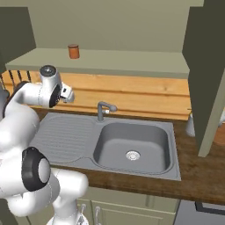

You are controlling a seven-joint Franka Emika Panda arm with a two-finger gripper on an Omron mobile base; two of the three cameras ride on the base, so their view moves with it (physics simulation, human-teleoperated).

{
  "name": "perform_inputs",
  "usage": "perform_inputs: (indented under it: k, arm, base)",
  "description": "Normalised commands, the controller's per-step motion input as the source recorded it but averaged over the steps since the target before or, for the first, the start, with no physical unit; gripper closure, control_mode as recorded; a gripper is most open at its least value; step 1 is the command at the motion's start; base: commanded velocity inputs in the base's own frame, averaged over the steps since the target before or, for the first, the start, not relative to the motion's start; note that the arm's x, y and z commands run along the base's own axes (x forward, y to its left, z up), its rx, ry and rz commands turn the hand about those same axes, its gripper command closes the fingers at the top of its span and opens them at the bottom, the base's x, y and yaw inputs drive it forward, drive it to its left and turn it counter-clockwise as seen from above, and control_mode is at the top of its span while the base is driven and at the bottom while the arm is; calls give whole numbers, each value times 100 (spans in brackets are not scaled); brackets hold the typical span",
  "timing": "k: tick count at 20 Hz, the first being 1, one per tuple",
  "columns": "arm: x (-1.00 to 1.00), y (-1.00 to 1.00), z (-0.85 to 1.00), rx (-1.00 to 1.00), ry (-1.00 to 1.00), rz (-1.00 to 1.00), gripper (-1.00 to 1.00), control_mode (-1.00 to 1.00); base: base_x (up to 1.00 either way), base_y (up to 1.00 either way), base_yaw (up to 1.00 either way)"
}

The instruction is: From the different types of pastries on the counter, select a croissant and place it on the cutting board. Then retrieve a jar of jam from the cabinet and place it alongside the croissant on the cutting board.

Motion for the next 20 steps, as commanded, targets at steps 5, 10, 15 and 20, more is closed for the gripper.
perform_inputs:
  k: [5, 10, 15, 20]
  arm:
    - [-23, -25, 50, -44, -20, 39, -100, -100]
    - [-15, -17, 54, -43, -6, -2, -100, -100]
    - [-15, -15, 53, -15, -1, -24, -100, -100]
    - [-14, -76, 46, 8, 13, -14, -100, -100]
  base:
    - [0, 0, 0]
    - [0, 0, 0]
    - [0, 0, 0]
    - [0, 0, 0]
